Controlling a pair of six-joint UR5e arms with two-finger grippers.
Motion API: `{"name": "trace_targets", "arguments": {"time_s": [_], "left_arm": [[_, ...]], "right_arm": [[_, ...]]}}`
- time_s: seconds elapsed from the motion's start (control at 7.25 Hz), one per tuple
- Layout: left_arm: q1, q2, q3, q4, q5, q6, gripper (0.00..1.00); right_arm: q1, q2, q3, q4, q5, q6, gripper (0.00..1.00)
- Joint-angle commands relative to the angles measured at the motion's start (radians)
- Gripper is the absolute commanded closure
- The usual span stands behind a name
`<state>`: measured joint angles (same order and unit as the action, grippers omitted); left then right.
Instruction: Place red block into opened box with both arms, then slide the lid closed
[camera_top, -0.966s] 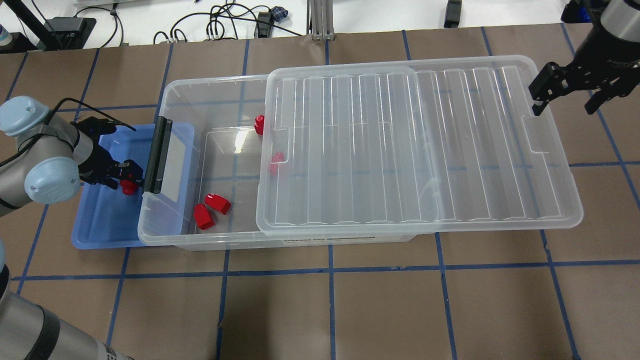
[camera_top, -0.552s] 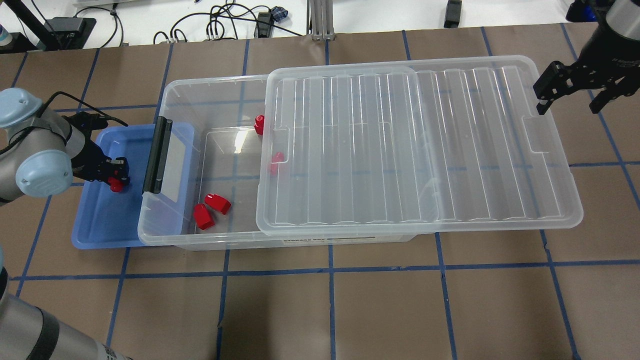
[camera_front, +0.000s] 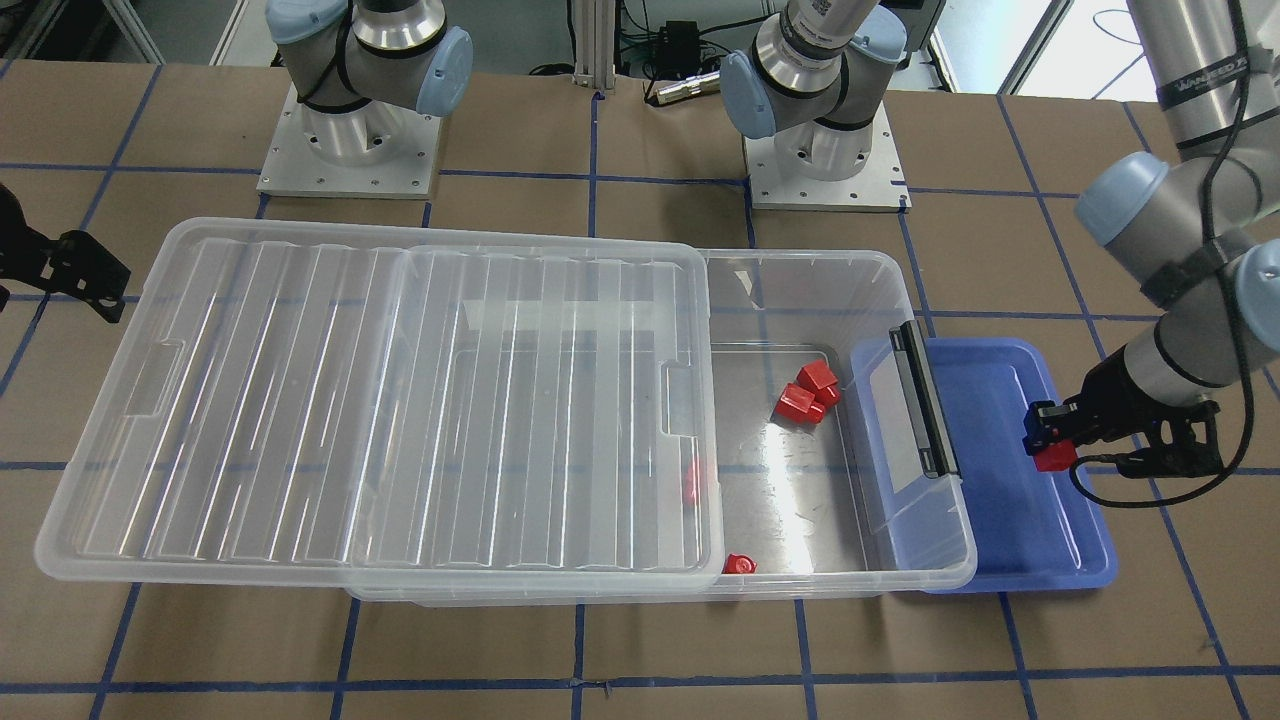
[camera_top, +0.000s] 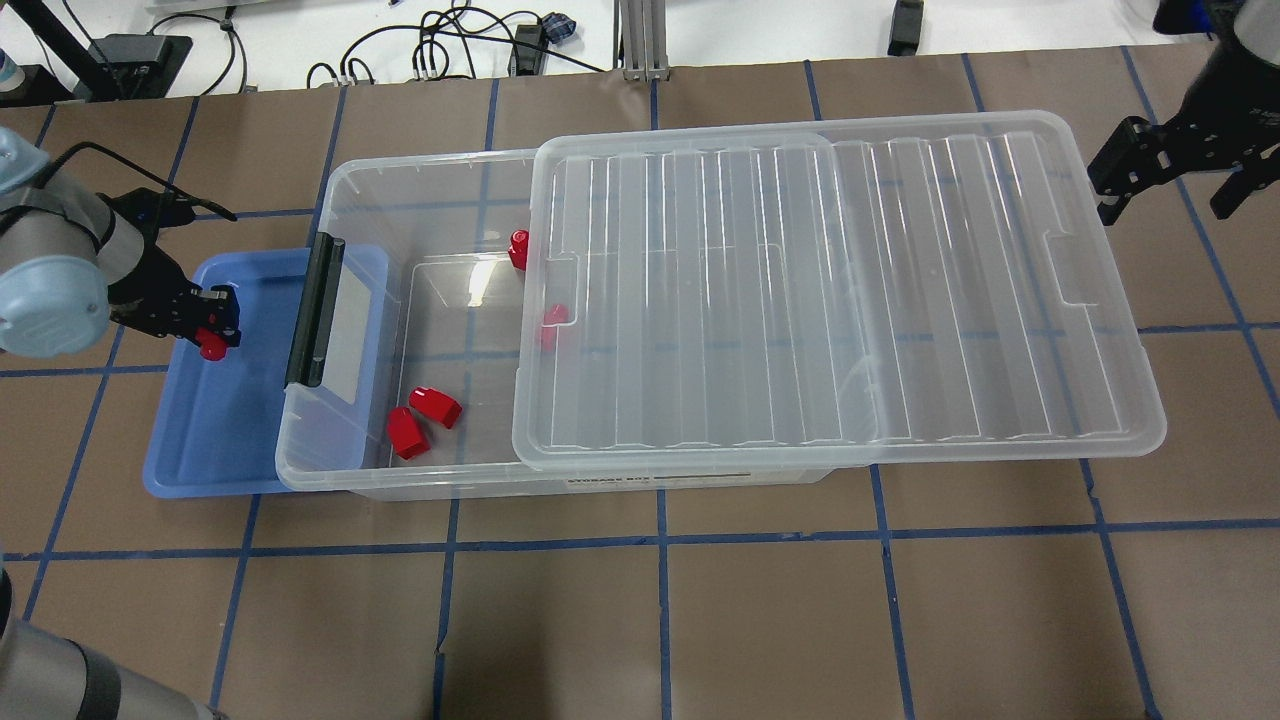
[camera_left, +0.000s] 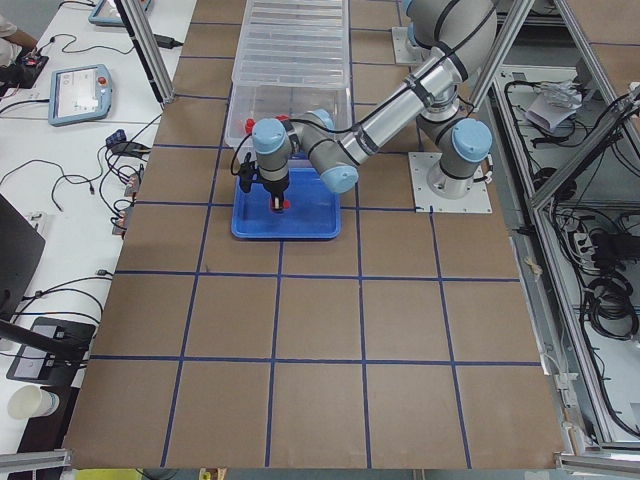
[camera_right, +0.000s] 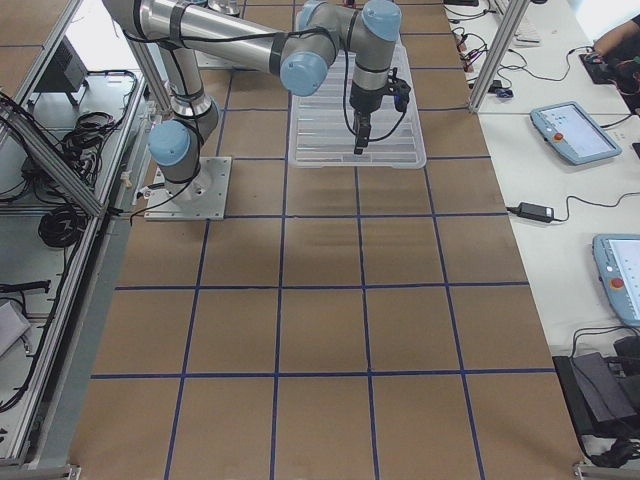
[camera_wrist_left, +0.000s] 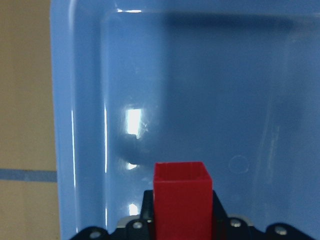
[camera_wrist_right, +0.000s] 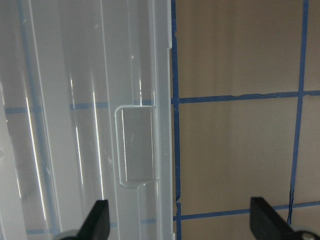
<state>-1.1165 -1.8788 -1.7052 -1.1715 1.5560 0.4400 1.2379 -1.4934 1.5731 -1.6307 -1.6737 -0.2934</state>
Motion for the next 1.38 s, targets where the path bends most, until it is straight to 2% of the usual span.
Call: {"name": "trace_targets", "arguments": {"time_s": [0.0,0.28,0.41,0.55,0.83,0.97,1.24], "left_arm": [[-0.166,0.058,0.221,-0.289,0.002,-0.143,0.99],[-0.338,0.084,0.223,-0.307,0.006,-0.37,0.99],[-0.398,0.076,0.192,-0.3,0.004,-0.459,0.99],[-0.425,0.081,0.12,-0.243,0.001,-0.499,0.99],[-0.43,0.047,-0.011,0.009,-0.001,-0.491,0.99],[-0.43,0.052,-0.061,0.07,-0.001,-0.491,0.99],[-0.427,0.04,-0.129,0.113,-0.01,-0.506,0.99]], "right_arm": [[0.0,-0.011,0.001,0.003,-0.001,0.0,0.0],[0.0,-0.013,-0.005,-0.006,-0.001,0.0,0.0],[0.0,-0.01,0.002,-0.006,-0.001,0.0,0.0],[0.0,-0.011,-0.004,-0.006,-0.001,0.0,0.0],[0.0,-0.011,-0.002,-0.003,-0.001,0.0,0.0],[0.0,-0.011,-0.005,-0.011,0.008,0.0,0.0],[0.0,-0.01,-0.005,-0.012,0.008,0.0,0.0]]}}
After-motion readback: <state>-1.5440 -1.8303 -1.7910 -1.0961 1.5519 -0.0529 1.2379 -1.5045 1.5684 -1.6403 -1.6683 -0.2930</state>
